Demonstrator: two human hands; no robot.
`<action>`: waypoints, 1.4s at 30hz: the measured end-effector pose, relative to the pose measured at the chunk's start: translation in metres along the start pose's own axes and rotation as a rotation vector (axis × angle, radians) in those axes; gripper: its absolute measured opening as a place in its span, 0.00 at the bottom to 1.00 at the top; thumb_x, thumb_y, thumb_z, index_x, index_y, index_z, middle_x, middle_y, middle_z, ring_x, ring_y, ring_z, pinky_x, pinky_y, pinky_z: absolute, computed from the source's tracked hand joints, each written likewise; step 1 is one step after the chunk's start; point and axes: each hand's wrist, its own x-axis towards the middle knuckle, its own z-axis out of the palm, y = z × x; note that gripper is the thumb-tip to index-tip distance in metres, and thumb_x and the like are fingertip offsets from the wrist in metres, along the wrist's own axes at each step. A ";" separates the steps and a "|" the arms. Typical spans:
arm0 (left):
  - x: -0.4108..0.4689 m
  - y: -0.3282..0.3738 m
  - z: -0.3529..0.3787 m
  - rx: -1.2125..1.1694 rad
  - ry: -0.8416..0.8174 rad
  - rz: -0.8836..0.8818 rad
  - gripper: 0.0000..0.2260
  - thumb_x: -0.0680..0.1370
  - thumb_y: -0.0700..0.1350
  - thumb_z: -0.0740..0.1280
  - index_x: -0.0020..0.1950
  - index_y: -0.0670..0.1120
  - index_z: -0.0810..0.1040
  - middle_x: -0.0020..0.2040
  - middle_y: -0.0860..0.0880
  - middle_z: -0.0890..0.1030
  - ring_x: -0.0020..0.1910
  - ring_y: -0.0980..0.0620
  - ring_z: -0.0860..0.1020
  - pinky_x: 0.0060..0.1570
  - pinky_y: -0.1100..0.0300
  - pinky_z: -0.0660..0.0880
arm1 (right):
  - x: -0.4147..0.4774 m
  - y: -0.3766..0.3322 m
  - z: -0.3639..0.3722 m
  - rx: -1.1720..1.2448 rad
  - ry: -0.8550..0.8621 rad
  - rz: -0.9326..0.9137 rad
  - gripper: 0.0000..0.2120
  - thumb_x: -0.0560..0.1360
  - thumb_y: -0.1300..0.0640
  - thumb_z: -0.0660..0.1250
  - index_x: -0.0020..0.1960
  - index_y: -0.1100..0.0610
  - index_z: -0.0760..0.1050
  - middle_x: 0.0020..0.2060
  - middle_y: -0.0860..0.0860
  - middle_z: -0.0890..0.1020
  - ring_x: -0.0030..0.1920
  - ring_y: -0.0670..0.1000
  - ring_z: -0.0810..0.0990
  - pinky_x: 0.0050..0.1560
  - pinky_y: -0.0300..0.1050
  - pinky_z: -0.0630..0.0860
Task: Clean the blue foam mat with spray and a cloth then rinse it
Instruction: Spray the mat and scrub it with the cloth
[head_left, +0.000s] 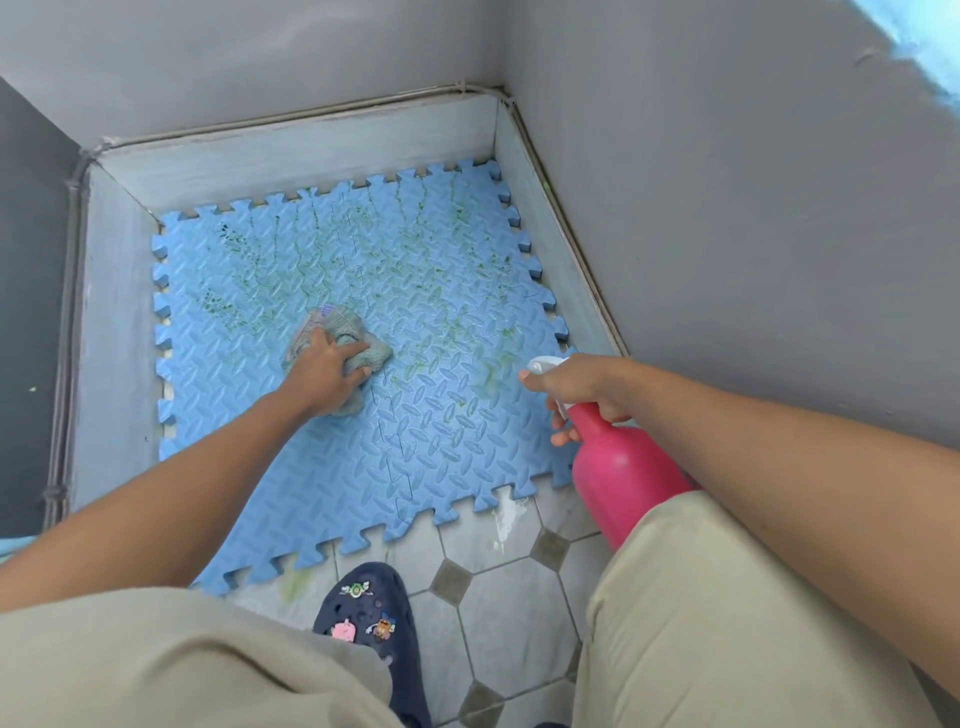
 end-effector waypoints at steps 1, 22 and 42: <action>0.000 0.000 0.000 -0.002 0.002 0.000 0.23 0.81 0.54 0.65 0.75 0.52 0.69 0.71 0.37 0.63 0.70 0.34 0.68 0.70 0.43 0.66 | 0.004 0.000 -0.001 0.039 0.018 -0.009 0.27 0.81 0.41 0.66 0.68 0.61 0.67 0.44 0.57 0.75 0.33 0.55 0.80 0.57 0.56 0.82; -0.053 0.123 0.108 0.313 0.018 1.134 0.16 0.79 0.51 0.65 0.66 0.52 0.76 0.55 0.42 0.73 0.52 0.42 0.72 0.57 0.49 0.70 | 0.028 0.000 -0.024 0.203 0.060 -0.033 0.23 0.79 0.38 0.67 0.42 0.59 0.74 0.36 0.57 0.80 0.26 0.53 0.79 0.29 0.41 0.75; 0.047 0.172 0.085 0.257 0.136 0.884 0.21 0.75 0.51 0.61 0.65 0.44 0.75 0.63 0.36 0.73 0.60 0.36 0.72 0.63 0.42 0.71 | 0.021 -0.007 -0.031 0.246 -0.135 -0.047 0.24 0.78 0.34 0.67 0.45 0.56 0.78 0.45 0.58 0.85 0.26 0.53 0.79 0.28 0.41 0.74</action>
